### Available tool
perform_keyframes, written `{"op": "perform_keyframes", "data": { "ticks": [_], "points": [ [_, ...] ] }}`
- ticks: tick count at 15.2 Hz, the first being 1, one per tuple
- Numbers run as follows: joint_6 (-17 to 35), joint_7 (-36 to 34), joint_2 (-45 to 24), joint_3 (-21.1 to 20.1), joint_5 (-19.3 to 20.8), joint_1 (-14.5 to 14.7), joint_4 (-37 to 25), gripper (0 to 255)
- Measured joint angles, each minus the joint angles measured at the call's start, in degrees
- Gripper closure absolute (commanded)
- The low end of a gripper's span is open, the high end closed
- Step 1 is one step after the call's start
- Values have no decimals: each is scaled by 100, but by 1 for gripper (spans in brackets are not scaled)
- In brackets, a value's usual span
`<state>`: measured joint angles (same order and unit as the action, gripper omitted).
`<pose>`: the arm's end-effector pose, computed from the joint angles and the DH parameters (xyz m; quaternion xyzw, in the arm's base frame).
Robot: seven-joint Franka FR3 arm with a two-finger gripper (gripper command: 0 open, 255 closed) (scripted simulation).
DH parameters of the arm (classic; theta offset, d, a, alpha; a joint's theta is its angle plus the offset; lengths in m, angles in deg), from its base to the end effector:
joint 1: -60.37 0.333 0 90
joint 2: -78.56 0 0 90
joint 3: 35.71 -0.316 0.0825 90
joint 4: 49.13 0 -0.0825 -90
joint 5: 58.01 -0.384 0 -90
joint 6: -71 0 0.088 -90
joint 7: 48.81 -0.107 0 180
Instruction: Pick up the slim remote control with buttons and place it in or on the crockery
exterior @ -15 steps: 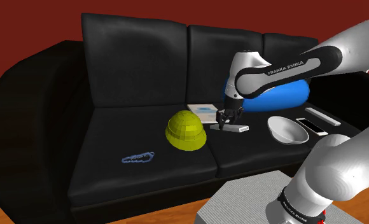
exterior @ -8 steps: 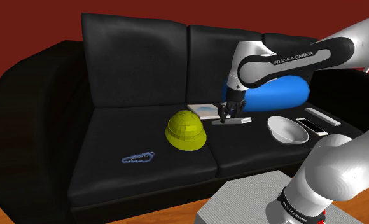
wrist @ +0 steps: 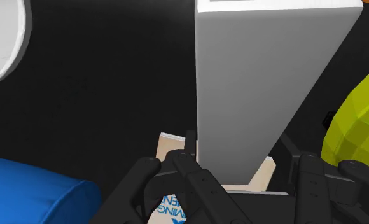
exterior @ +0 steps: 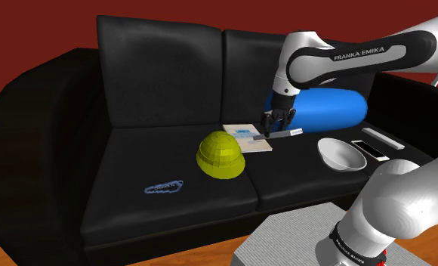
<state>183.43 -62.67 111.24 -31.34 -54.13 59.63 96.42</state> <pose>0.3702 -0.0384 0.4620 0.9892 -0.1458 -0.0033 0.0110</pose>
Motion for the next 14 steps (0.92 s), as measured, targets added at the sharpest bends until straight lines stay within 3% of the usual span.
{"op": "perform_keyframes", "data": {
  "ticks": [5, 14],
  "points": [
    [-285, 348, 455, 271, 202, -207, 152, 255],
    [-589, 1514, 1166, 1246, 969, -913, 461, 255]
  ]
}}
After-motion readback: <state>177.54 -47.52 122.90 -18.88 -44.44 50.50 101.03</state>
